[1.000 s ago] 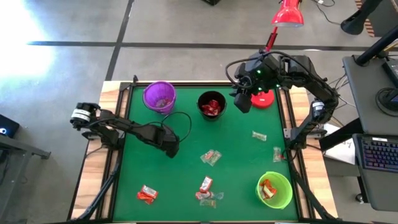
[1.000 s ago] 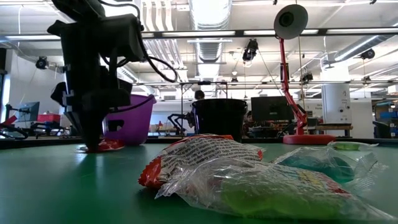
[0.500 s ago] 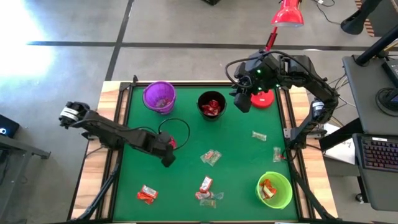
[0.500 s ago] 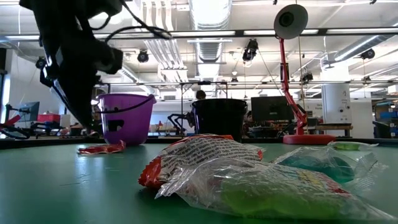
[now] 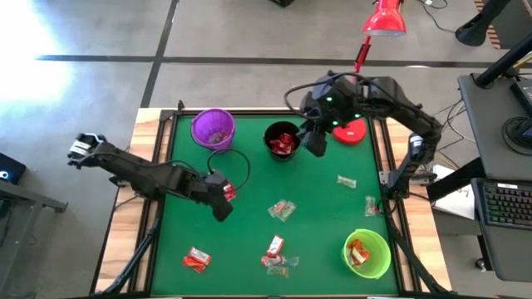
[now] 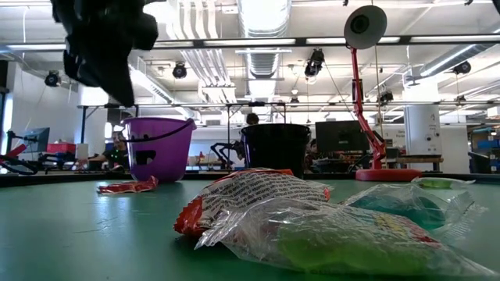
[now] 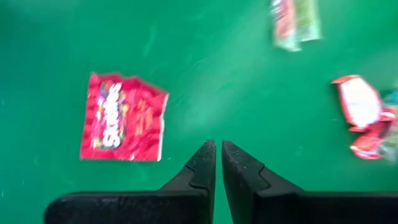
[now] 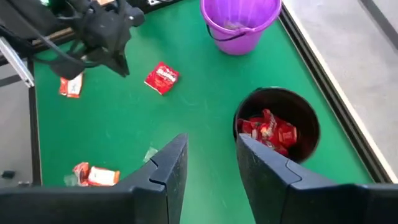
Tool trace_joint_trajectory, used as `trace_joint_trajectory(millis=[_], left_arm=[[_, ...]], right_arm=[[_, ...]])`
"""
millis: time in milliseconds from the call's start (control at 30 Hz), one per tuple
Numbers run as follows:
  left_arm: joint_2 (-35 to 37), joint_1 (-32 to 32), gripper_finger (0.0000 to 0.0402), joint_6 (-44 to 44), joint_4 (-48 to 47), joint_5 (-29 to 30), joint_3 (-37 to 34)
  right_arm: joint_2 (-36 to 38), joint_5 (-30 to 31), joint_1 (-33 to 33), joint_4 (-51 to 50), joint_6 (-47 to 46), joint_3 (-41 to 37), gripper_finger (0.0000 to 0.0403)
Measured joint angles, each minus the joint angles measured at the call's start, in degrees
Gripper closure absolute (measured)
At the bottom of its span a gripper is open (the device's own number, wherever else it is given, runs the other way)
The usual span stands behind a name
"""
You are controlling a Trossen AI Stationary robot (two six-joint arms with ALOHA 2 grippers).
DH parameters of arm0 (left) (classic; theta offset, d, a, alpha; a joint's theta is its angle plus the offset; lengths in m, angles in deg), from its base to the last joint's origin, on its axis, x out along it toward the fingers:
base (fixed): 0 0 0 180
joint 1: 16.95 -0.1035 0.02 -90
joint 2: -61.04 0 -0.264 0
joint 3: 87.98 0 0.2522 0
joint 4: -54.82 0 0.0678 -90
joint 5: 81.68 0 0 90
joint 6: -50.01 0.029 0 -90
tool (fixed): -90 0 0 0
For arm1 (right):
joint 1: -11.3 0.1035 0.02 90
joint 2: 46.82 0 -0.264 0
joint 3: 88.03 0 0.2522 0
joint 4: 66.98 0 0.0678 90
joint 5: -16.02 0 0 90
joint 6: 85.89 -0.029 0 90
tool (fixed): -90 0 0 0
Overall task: Sort candy
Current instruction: Put the red candy pack into the black bucket
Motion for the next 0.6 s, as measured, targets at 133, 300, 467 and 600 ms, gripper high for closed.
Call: trace_joint_trajectory(millis=[133,300,467,600], left_arm=[[0.58,0.00,0.0363,4.11,-0.67,0.69,2.87],[-0.11,0.00,0.0317,7.48,-0.96,3.17,3.75],[-4.14,-0.74,0.0264,9.09,-1.40,2.43,2.68],[-7.86,-0.82,0.0225,11.14,-1.52,2.24,2.68]], right_arm=[[-2.13,-4.11,-0.06,0.54,1.18,-0.02,0.0280],[-3.34,-7.40,0.59,0.81,2.67,-0.02,0.0284],[-3.53,-7.15,0.60,3.51,3.32,-0.02,0.0278],[-3.26,-7.19,0.62,3.69,4.12,-0.02,0.0270]])
